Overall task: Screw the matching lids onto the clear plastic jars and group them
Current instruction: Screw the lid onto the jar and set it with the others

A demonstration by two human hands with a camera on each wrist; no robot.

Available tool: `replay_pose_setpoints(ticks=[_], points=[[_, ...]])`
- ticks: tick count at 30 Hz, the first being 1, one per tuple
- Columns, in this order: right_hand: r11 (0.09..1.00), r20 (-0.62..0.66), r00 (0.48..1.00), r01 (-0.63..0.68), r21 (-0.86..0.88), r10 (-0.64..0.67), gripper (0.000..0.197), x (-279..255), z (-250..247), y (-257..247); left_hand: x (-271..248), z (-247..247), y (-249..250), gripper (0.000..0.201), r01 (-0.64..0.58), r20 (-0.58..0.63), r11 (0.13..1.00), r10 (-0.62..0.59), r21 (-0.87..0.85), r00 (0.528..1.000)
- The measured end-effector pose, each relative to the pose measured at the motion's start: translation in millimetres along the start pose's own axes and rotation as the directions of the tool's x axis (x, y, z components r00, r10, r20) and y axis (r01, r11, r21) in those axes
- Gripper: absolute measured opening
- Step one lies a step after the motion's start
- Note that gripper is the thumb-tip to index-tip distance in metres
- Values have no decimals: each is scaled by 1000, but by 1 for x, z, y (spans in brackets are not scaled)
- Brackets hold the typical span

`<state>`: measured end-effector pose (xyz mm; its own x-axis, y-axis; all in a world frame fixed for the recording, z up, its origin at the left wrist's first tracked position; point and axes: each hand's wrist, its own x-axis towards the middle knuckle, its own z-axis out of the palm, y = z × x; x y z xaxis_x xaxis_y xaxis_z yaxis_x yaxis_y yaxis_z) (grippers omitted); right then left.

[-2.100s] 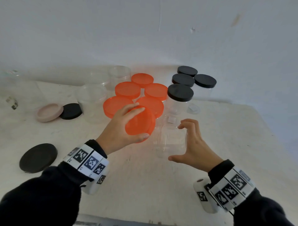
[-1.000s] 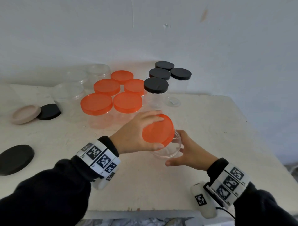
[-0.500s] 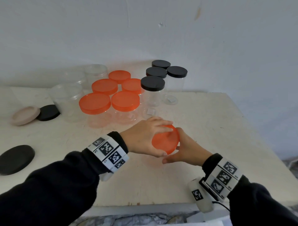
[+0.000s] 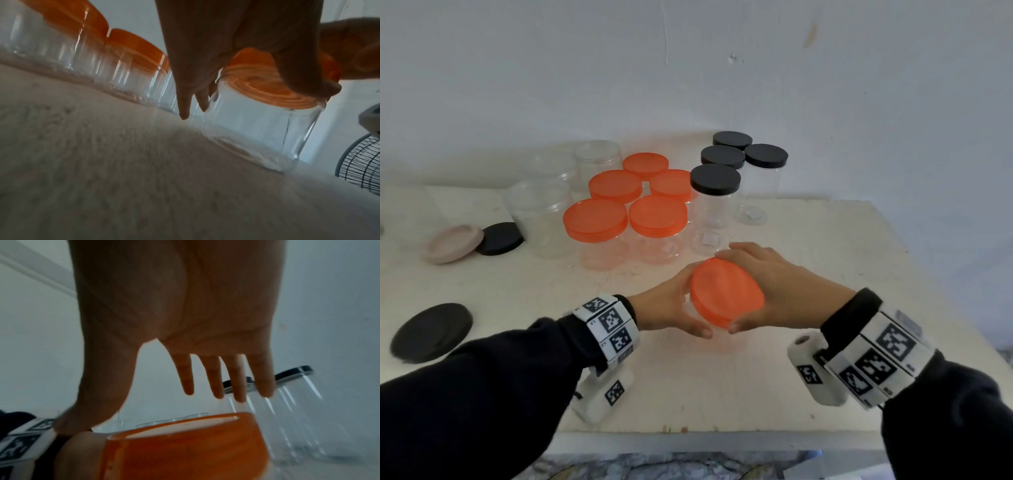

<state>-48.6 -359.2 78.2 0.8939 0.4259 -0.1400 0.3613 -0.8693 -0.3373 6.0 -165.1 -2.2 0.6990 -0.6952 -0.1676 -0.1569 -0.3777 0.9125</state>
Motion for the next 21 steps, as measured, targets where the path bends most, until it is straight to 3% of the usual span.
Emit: replay_pose_setpoints(ticks=[5,12,21], points=[[976,144,988,-17,-216,49,96,17,-4,-13,3,1,-2,107,-21,-26,1000,20,-12,999],[976,269,963,42,-213,17,93,30,-17,-17,4,0,-2,85,-24,-47,999,23,-32,999],[973,369,927,147,-180,-72,90,35,-19,-13,3,-1,-4,101,1,-36,998,-4,-69,999]])
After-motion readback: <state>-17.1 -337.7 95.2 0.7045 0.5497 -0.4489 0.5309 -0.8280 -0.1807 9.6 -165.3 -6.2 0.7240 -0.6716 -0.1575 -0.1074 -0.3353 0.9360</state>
